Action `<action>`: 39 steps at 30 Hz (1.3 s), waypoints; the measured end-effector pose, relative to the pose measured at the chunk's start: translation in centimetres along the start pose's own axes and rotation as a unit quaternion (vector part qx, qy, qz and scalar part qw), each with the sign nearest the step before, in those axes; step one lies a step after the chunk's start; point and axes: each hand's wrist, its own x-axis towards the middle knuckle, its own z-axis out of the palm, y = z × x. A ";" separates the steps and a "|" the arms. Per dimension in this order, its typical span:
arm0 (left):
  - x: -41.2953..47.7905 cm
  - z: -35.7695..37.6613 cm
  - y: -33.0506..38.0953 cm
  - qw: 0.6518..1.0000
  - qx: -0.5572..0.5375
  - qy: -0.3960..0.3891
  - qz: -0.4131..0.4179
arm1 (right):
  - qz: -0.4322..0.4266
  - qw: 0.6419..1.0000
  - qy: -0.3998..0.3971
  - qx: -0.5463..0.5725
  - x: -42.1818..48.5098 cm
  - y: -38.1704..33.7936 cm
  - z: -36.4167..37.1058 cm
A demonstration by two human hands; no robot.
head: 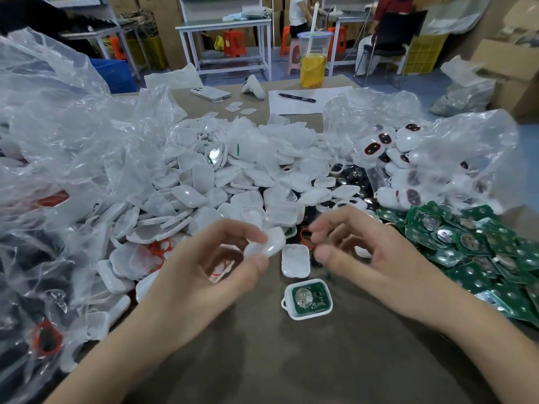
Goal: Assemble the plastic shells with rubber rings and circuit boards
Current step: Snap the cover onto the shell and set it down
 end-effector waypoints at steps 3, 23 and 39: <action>-1.0 0.0 -0.5 0.992 0.097 -0.019 0.079 | 0.012 0.994 -0.074 -0.083 -1.2 0.9 -0.9; -0.1 0.9 -1.7 0.958 0.257 0.018 0.126 | -0.039 0.970 -0.170 -0.172 -1.1 1.0 -0.5; -0.9 1.2 -1.1 0.951 0.277 -0.075 0.118 | -0.033 0.970 -0.158 -0.181 -1.1 1.2 -0.3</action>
